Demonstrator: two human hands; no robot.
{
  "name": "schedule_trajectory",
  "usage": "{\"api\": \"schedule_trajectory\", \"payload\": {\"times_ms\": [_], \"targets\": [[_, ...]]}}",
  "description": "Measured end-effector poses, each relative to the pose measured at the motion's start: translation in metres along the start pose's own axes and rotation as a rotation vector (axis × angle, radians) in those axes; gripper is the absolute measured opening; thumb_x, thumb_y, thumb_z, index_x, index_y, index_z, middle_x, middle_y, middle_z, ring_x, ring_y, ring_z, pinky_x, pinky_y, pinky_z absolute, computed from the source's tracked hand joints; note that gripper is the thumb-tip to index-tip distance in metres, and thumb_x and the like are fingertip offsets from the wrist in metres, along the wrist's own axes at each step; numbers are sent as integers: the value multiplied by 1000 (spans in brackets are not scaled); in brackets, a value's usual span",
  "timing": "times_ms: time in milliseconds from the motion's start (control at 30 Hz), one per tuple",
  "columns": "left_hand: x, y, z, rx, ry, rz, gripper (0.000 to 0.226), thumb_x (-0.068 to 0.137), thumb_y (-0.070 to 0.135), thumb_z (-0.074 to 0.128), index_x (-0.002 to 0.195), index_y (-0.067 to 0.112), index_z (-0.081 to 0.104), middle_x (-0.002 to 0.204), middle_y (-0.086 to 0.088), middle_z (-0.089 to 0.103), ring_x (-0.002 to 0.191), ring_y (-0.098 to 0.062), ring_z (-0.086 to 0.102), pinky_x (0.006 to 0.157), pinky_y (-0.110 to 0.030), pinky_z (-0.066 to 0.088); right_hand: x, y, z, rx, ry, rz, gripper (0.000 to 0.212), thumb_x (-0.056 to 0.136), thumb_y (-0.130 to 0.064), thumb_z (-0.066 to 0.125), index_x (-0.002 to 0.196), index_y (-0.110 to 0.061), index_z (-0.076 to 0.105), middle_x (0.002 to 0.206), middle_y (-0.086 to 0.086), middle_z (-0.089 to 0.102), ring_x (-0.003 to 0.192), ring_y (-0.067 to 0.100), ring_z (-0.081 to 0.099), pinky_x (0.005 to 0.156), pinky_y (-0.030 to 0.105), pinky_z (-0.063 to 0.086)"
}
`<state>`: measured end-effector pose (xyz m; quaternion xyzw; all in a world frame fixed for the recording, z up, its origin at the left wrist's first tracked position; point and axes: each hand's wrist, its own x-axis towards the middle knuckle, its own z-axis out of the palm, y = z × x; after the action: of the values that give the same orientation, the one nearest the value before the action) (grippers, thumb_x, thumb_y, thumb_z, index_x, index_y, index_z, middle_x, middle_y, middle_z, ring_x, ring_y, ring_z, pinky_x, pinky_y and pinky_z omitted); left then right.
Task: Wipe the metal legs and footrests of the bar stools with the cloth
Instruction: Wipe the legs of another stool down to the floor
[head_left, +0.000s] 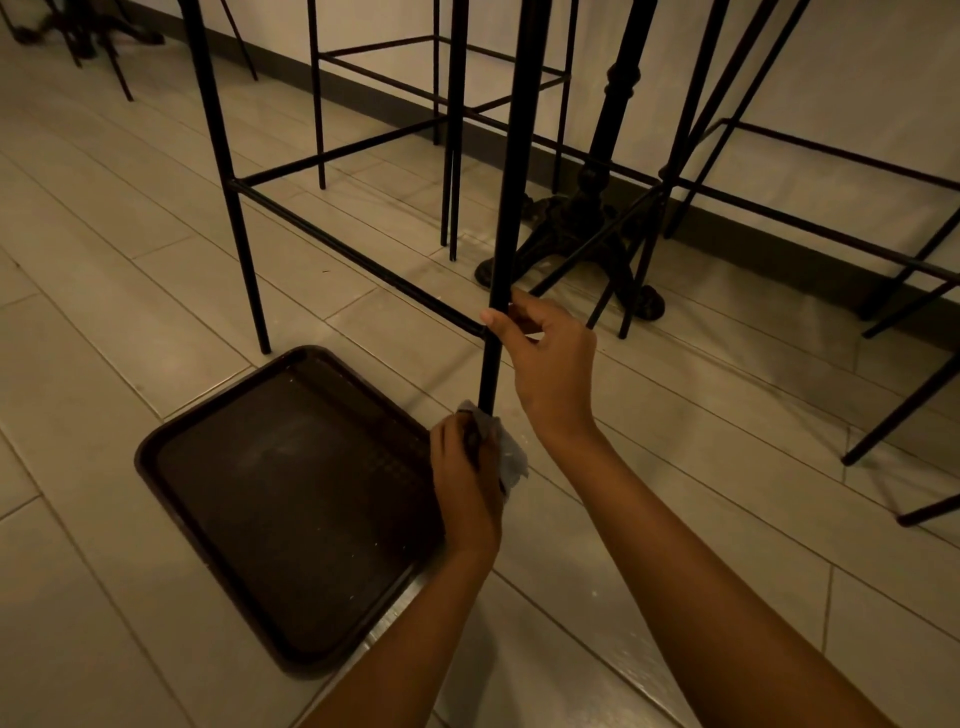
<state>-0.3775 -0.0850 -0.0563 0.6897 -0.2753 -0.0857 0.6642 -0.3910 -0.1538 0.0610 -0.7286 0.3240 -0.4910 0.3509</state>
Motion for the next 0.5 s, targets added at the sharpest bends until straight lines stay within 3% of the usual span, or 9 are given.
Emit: {"api": "schedule_trajectory", "payload": {"times_ms": [133, 333, 400, 500], "targets": [[2, -7, -1, -11, 5, 12, 21, 88, -3, 56, 104, 10, 52, 102, 3, 50, 93, 21, 49, 81, 1, 38, 0, 1, 1, 13, 1, 7, 25, 82, -16, 67, 106, -8, 67, 85, -4, 63, 72, -4, 58, 67, 4, 46], [3, -20, -10, -74, -86, -265, 20, 86, 4, 61, 99, 17, 51, 92, 8, 54, 82, 3, 53, 66, 2, 41, -2, 0, 2, 21, 10, 19, 27, 82, -15, 67, 108, -8, 66, 83, -4, 62, 72, -9, 57, 65, 3, 45], [6, -21, -12, -64, -112, -286, 20, 86, 6, 61, 99, 17, 51, 96, 5, 56, 85, -2, 54, 67, -3, 43, -4, -1, 2, 58, 22, 30, 28, 82, -14, 67, 110, -8, 65, 86, -5, 61, 76, -13, 57, 68, 4, 46], [10, -21, -15, -60, -143, -296, 18, 86, 6, 62, 98, 16, 55, 102, -3, 59, 93, -13, 57, 73, -11, 44, -19, 4, 3, 143, 139, 62, 27, 87, -15, 61, 114, -9, 62, 92, -8, 62, 86, -4, 59, 75, 11, 50]]}}
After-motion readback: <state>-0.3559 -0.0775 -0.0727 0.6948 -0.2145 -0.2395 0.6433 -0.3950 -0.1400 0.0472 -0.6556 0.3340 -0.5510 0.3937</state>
